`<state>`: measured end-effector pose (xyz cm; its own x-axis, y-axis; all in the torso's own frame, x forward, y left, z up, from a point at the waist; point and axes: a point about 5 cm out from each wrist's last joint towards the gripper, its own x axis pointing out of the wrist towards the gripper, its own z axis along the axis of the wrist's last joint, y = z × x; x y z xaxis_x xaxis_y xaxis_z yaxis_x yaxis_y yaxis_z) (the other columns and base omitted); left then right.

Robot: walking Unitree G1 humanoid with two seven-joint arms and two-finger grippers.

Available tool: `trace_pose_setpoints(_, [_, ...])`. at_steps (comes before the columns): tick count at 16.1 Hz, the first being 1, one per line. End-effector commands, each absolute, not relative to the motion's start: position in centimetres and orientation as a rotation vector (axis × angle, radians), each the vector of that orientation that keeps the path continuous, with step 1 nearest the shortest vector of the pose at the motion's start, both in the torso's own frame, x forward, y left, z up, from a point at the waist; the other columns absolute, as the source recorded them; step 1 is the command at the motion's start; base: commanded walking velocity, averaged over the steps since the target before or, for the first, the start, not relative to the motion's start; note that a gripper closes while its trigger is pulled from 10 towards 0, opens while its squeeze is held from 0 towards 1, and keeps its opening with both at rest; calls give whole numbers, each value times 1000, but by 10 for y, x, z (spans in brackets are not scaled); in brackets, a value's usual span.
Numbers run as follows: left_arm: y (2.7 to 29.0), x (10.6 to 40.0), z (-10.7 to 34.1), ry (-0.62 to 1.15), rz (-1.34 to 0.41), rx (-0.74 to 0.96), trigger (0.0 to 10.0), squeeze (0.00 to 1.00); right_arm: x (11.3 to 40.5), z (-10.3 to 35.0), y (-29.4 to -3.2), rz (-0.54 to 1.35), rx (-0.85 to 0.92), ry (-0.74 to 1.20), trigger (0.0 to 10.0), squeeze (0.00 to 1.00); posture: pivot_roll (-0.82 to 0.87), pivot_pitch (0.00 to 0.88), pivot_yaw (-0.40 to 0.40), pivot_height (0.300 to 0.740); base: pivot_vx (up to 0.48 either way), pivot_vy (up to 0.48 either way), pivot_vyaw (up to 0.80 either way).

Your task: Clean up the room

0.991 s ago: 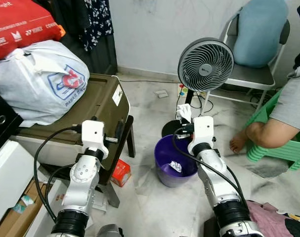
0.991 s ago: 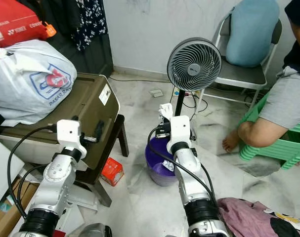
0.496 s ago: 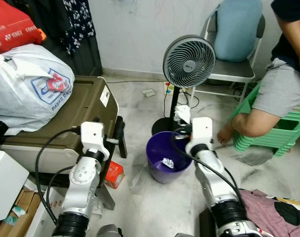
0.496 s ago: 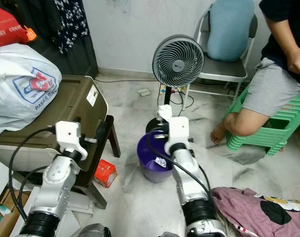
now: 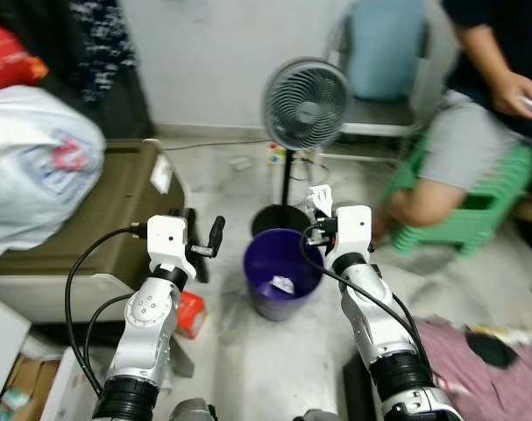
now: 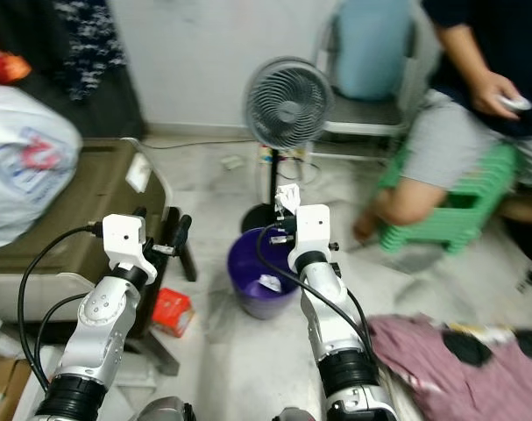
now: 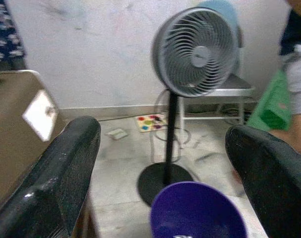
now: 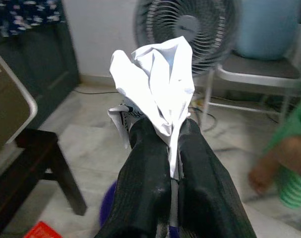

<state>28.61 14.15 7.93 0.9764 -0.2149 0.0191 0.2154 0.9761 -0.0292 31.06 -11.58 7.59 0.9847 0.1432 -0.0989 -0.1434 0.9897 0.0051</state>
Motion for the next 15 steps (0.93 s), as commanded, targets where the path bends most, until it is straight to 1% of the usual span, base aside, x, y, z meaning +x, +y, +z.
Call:
trace_pose_setpoints(1, [142, 288, 83, -28, -220, -30, 10000, 0, 313, 77, -116, 145, 0, 99, 10000, 0, 71, 0, -5, 740, 0, 0, -800])
trace_pose_setpoints(14, [138, 288, 84, -32, -249, -42, 10000, 0, 313, 76, -116, 145, -3, 105, 10000, 0, 68, 0, -8, 740, 0, 0, 0])
trace_pose_setpoints(15, [138, 288, 85, -36, -254, -42, 10000, 0, 313, 76, -116, 145, -3, 105, 10000, 0, 68, 0, -8, 740, 356, 0, 0])
